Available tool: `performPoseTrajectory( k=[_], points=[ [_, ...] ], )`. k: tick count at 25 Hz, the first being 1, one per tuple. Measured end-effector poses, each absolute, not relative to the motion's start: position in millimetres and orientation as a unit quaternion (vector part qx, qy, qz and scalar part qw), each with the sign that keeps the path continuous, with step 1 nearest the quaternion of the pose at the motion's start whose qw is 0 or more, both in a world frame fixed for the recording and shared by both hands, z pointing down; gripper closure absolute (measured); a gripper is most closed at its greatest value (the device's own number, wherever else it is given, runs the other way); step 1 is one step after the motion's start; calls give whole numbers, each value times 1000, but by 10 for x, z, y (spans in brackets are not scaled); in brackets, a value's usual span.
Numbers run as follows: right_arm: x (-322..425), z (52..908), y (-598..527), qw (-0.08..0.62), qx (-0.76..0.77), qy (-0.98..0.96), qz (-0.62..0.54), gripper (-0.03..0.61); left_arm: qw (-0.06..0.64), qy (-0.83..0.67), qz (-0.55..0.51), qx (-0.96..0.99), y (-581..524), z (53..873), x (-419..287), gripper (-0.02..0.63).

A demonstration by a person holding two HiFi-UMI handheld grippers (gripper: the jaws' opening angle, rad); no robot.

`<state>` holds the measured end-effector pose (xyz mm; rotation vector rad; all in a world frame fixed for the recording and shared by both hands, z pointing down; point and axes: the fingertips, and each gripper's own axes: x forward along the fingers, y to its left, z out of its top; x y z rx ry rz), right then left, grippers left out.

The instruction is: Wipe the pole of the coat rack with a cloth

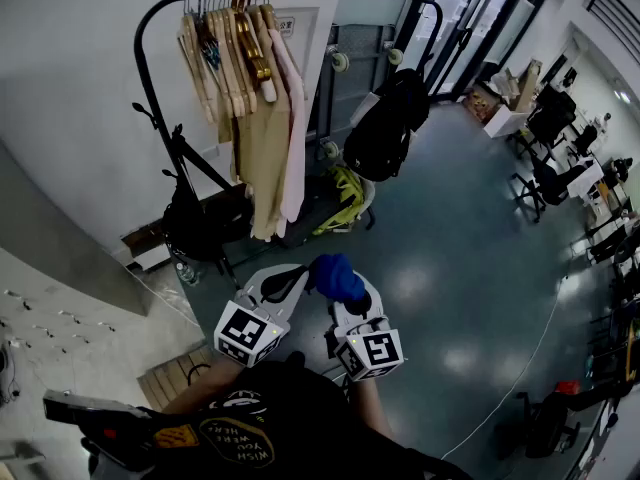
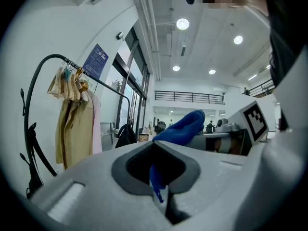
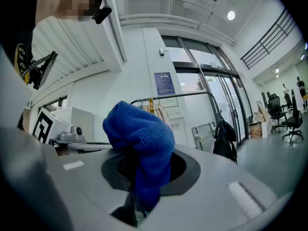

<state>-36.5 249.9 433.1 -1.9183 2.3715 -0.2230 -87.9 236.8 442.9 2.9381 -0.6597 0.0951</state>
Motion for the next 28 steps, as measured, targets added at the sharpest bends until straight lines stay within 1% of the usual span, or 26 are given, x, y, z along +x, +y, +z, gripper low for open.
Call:
performPoseTrajectory(
  k=[13,18,23,28],
  points=[
    [-99,4453,2510,31,-635,767,-81,502,81,-200,37,976,2386,4517,-562,614],
    [82,4511,2410,41,-626,774,-86,497,73,-212,42,974,2326,4557,-416,614],
    [288,4464,1967,35,-616,782,-89,495,48,-229,33,972,1951,4420,-243,614],
    [427,4228,1283,44,-611,787,-65,495,24,-243,18,969,1240,4221,-99,614]
  ],
)
